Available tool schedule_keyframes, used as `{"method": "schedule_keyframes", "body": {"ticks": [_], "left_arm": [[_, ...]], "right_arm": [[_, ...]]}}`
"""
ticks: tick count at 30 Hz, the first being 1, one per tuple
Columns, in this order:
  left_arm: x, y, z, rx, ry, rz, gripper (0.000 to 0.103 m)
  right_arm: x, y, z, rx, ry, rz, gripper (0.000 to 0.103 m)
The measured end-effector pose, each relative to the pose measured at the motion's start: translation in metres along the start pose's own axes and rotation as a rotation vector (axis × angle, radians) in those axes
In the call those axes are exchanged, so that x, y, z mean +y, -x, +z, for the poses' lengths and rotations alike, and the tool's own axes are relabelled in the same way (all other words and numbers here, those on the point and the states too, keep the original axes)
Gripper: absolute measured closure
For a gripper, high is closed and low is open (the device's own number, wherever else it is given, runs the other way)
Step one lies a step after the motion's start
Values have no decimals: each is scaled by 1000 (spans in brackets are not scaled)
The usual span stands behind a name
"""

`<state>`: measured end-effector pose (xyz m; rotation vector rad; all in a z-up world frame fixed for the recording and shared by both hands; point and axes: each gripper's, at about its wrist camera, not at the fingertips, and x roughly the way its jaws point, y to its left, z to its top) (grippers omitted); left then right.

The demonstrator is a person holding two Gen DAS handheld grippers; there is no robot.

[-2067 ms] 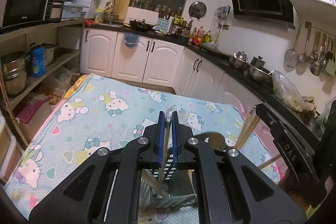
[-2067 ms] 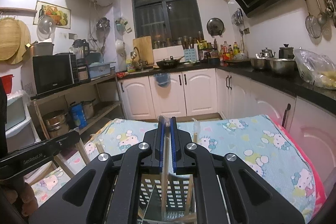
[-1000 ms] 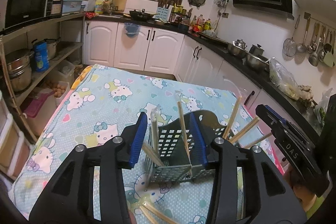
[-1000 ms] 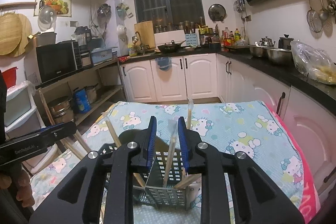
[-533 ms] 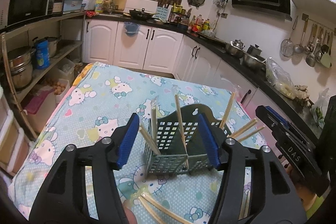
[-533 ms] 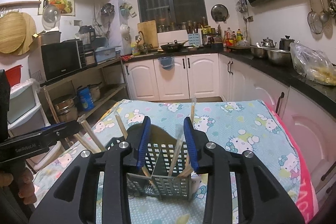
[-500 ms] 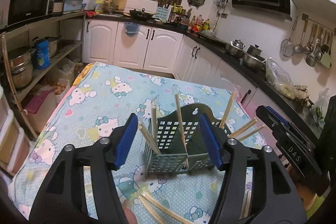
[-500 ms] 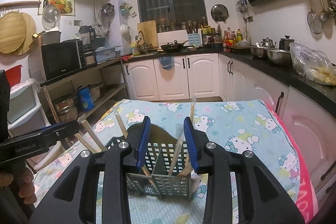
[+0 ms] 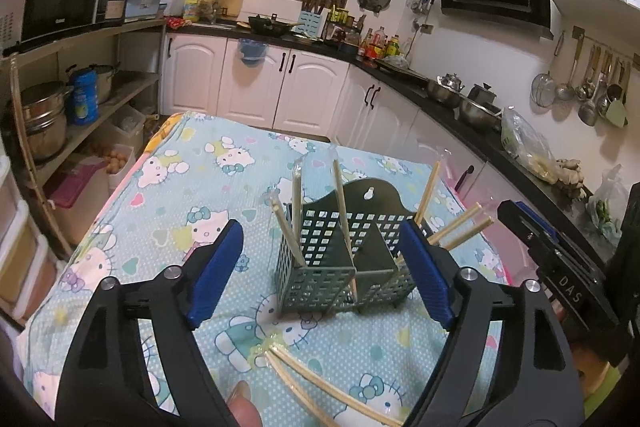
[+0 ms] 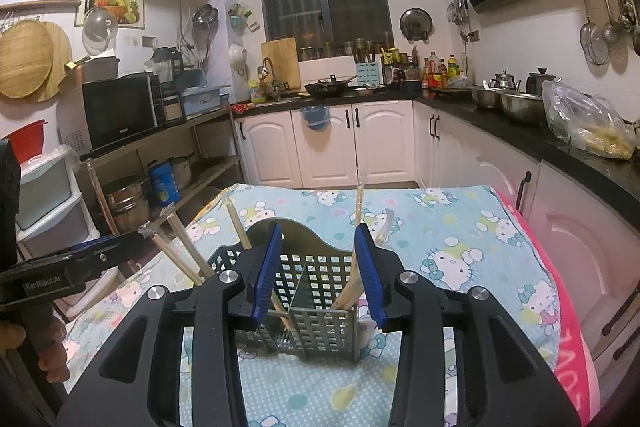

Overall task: Organize utensils
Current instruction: 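Withdraw both open grippers from the caddy toward the wrapped chopstick pile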

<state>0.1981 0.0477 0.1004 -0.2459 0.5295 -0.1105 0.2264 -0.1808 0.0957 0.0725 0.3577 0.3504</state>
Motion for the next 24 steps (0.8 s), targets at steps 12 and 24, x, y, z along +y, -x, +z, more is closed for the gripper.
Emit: {"method": "schedule_keyframes", "body": {"ticks": [12,24], "left_arm": [[1,6,-16,21,14,1,23],[4,8,-39,53,42,4,19]], "right_arm": [[-1,24,-14,23,-3,1,64],[-2,35,-36,84,-17,11,57]]}}
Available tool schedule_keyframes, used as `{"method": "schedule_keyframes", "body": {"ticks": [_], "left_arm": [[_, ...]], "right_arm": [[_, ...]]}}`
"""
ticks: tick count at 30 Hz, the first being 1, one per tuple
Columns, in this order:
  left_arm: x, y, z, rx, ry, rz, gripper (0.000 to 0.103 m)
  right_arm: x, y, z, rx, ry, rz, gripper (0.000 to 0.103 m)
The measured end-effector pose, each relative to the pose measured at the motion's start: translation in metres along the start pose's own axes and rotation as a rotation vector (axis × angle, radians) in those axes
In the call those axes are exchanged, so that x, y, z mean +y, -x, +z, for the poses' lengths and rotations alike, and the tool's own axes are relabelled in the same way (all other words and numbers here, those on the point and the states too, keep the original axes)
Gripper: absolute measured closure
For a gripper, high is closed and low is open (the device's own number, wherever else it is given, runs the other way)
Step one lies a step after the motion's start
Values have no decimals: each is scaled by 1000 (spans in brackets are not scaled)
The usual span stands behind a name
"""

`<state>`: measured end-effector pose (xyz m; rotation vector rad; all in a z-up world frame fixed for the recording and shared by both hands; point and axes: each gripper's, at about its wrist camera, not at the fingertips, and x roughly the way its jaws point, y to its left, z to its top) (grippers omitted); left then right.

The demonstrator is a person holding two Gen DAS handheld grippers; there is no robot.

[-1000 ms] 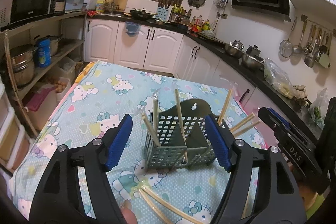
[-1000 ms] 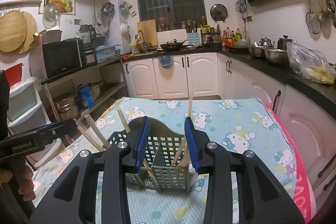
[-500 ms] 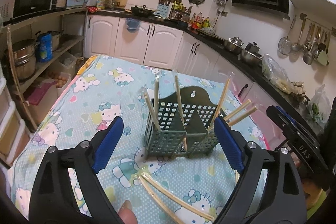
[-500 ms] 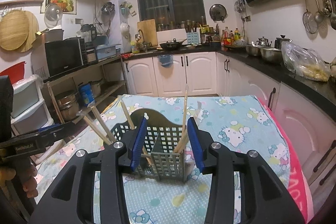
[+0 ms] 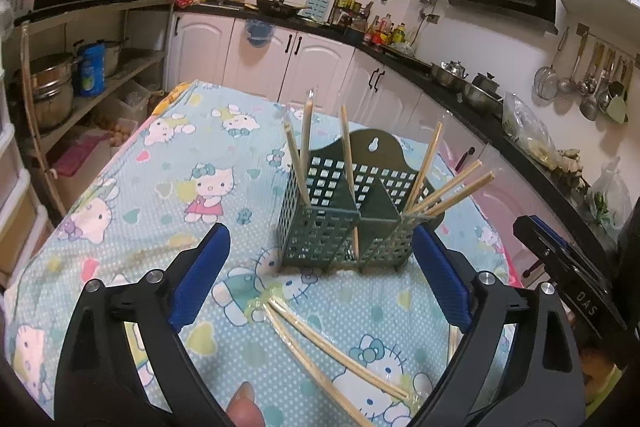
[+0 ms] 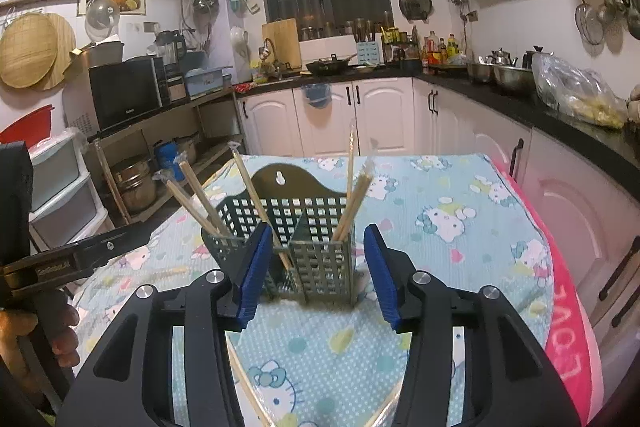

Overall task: Organize utensils
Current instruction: 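Withdraw both open grippers from the caddy toward the wrapped chopstick pile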

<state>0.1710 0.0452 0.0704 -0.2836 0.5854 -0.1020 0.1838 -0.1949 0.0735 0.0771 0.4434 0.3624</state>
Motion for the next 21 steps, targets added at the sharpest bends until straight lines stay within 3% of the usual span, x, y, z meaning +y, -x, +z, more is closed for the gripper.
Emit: {"method": "schedule_keyframes", "body": {"ticks": [21], "left_arm": [[12,-14,-46,92,19,26,17]], "right_arm": [[-17,0,-50,113,-38,-25,56]]}}
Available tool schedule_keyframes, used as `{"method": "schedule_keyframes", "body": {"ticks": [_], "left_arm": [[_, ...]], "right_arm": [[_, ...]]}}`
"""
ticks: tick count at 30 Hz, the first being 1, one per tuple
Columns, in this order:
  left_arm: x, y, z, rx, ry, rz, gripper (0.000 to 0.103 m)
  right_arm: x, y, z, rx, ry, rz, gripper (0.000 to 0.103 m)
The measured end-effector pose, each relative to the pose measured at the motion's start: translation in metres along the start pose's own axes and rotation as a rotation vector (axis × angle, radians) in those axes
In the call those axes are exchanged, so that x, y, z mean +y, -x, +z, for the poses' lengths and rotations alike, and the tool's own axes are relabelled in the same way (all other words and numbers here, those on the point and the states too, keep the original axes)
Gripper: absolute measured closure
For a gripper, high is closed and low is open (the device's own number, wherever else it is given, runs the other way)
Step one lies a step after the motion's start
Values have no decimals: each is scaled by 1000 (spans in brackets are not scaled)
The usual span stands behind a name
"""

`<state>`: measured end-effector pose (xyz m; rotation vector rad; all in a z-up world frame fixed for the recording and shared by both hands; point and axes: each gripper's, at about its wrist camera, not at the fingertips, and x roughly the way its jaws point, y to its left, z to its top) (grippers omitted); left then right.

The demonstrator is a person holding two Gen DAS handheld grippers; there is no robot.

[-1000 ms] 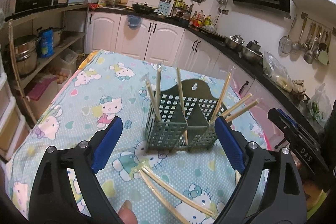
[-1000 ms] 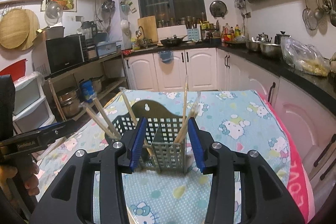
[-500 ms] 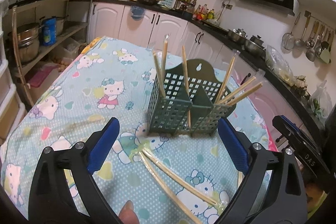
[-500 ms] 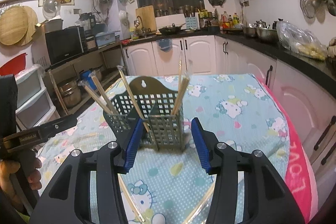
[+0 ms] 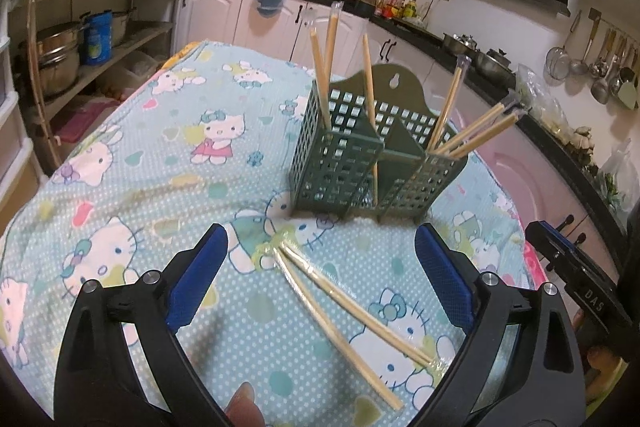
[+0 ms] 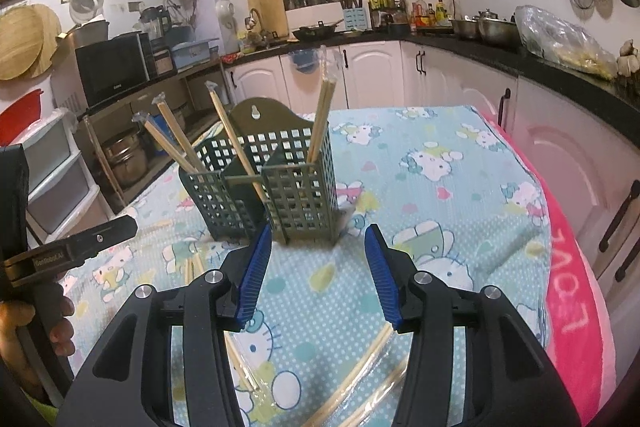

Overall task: Organize utensils
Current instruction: 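Withdraw both open grippers from the caddy toward the wrapped chopstick pile, then close the left gripper on a wrapped chopstick while the right gripper grasps another chopstick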

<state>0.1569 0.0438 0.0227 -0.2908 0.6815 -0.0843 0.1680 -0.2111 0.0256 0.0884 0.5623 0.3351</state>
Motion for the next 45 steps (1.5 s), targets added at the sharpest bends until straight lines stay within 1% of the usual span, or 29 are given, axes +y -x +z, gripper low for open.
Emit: {"method": "schedule_keyframes", "body": {"ticks": [10,13,15,26,31,35,37,40,42,44,45], "left_arm": [[2,-9,-20,49,-12,18,17],[2,-14,-27,70,-16,23,17],[2,-17,-31,84,-19,24,13],[5,-34,-48,152,-24,30,12],[10,-44,-52,184,-7,29,12],[19,-53,-56,205,24,29,12],[22,-56,-56,211,41,22,15],[25,-59,-54,208,46,22,24],[27,-63,-51,214,54,16,38],[29,-67,-48,219,66,15,44],[29,-69,-46,221,69,12,50]], "right_arm": [[-8,-5,-20,49,-18,-3,54],[-11,-7,-26,66,-22,-5,49],[-13,-7,-29,76,-26,-4,49],[-35,-18,-48,150,-78,-31,48],[-42,-26,-51,183,-90,-51,48],[-45,-36,-51,214,-97,-56,48],[-47,-41,-51,228,-94,-59,48],[-49,-48,-50,245,-100,-57,48],[-50,-51,-49,252,-102,-58,48],[-51,-54,-48,258,-104,-57,48],[-51,-56,-48,261,-103,-58,48]]}}
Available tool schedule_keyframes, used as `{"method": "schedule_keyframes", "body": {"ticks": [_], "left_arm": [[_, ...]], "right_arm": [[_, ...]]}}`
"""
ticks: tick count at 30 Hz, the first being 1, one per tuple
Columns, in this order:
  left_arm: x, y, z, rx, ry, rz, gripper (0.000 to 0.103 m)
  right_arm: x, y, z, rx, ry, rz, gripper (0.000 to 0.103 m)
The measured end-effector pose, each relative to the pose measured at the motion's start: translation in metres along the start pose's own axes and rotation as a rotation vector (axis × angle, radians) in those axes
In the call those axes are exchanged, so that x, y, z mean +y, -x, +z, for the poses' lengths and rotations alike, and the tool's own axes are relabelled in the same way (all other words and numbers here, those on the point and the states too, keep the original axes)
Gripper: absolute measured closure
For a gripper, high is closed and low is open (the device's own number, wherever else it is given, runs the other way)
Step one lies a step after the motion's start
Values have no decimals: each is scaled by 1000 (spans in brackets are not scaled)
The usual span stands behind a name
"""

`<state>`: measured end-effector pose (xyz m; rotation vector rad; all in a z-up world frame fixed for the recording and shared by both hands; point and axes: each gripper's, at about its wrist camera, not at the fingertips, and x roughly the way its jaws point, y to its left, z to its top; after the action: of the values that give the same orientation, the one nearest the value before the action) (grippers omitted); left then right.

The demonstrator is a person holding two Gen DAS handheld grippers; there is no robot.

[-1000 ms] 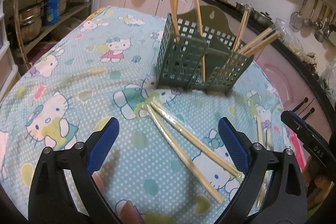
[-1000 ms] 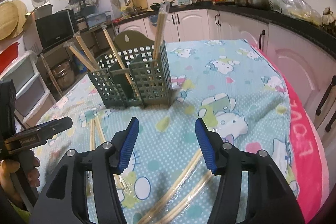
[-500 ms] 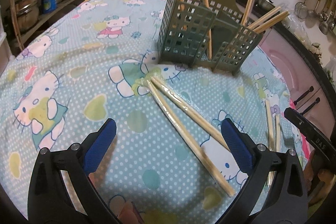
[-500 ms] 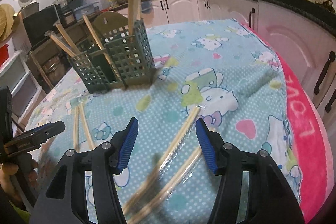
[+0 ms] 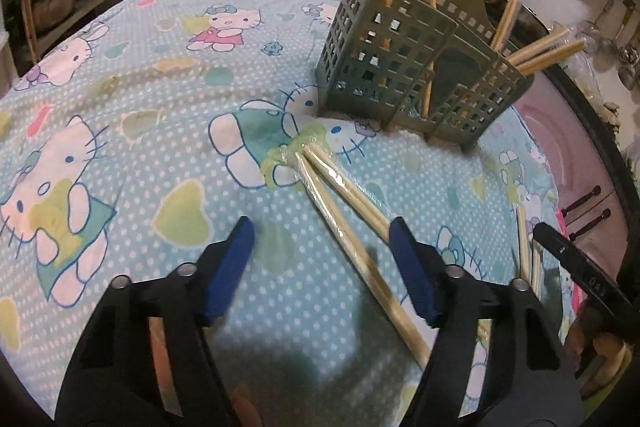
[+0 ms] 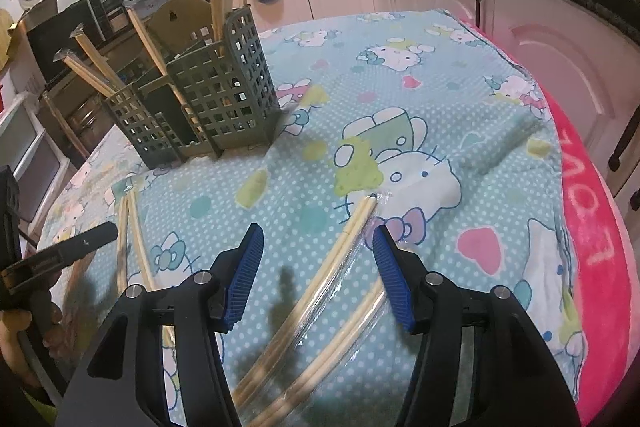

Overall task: Organize utensils
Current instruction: 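Close the left gripper on a wrapped chopstick while the right gripper grasps another chopstick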

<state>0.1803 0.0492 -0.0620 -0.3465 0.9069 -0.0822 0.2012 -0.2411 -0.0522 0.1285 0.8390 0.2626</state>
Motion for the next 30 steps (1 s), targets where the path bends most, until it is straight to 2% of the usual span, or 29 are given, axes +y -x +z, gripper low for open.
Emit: {"method": "schedule_keyframes", "body": {"ticks": [6,20,23,26,30], "left_arm": [[3,-11,12,34,11,22,74],[17,-23,27,51,44,1,79],[17,-24,29,51,44,0,79],[17,-24,30,52,44,0,79],[18,-27,33,53,46,1,82]], "right_arm": [[0,-7,5,21,9,-8,48],[-4,-37,25,101,1,-66,49],[-7,-46,28,126,-17,-76,53],[-8,-51,31,132,-27,-93,61],[-8,-56,35,133,-44,-102,81]]}}
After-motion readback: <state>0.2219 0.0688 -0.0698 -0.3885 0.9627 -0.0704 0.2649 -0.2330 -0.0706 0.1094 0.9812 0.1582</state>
